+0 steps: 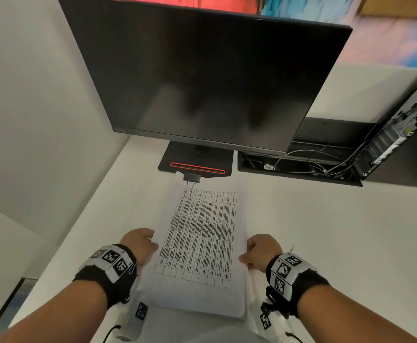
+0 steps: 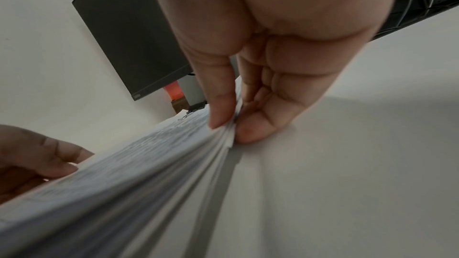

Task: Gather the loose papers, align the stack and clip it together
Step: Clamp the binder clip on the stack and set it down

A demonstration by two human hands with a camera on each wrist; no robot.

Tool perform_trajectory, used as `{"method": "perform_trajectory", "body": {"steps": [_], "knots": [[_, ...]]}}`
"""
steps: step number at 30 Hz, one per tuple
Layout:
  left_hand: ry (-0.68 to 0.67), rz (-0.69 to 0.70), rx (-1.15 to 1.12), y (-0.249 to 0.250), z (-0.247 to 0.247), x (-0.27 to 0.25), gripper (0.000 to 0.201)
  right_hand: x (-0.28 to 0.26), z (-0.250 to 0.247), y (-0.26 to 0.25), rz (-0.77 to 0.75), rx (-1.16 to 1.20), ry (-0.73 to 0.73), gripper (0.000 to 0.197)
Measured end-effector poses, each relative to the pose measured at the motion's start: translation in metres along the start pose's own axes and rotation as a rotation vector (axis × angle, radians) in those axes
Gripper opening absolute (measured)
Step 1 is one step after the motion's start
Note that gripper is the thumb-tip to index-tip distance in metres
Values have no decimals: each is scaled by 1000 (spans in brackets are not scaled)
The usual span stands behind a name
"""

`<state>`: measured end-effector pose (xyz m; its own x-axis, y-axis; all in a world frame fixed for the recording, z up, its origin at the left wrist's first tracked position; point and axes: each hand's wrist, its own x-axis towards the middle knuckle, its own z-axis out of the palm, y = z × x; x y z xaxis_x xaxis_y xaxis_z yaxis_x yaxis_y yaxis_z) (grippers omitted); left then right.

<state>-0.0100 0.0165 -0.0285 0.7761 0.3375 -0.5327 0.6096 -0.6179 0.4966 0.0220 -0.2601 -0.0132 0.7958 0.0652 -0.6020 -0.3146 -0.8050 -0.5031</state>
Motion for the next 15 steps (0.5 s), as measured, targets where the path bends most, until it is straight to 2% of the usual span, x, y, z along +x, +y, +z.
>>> {"method": "perform_trajectory", "body": {"steps": [2,4,15], "knots": [[5,-9,2,0,-1,0,44,2,0,3,42,77,21,26],[18,-4,4,1,-2,-1,44,2,0,6,77,168,38,30],[18,49,147,3,0,-7,36,8,0,9,81,271,92,21]]}}
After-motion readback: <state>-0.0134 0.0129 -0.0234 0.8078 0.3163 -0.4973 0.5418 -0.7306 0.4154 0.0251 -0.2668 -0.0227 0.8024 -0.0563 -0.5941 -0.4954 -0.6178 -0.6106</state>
